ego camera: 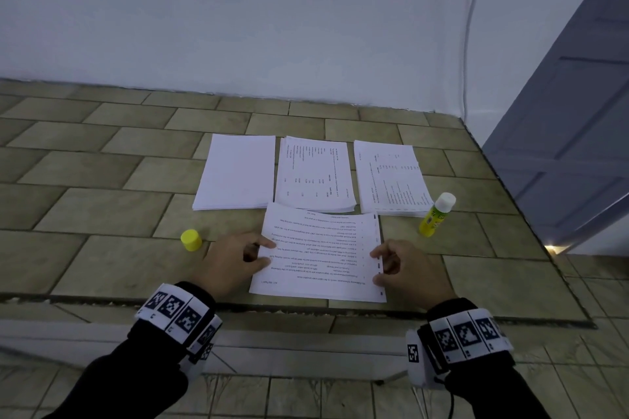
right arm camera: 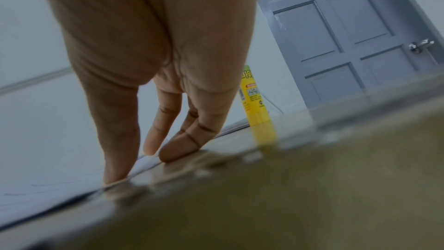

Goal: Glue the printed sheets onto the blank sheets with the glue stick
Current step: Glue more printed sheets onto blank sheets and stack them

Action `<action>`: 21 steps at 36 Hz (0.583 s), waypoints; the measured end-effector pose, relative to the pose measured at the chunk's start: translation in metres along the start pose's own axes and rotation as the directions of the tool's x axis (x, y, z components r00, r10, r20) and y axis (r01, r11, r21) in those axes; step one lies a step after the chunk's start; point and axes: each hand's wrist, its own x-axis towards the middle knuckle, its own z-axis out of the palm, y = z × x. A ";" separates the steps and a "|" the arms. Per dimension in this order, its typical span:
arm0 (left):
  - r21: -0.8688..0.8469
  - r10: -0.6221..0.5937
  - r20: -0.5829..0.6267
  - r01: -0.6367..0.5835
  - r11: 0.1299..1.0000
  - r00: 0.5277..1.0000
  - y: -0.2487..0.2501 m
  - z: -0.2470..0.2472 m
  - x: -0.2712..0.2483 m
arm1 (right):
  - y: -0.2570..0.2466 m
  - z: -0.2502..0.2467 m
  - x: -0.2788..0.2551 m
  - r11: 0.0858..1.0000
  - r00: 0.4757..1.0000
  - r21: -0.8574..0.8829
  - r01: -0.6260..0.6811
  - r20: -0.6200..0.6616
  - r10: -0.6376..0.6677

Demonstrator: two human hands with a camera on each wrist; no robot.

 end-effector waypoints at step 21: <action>-0.034 -0.007 0.001 0.007 0.999 1.000 0.000 0.000 -0.006 | 0.002 -0.001 0.001 1.000 1.000 -0.017 -0.001 0.026 0.001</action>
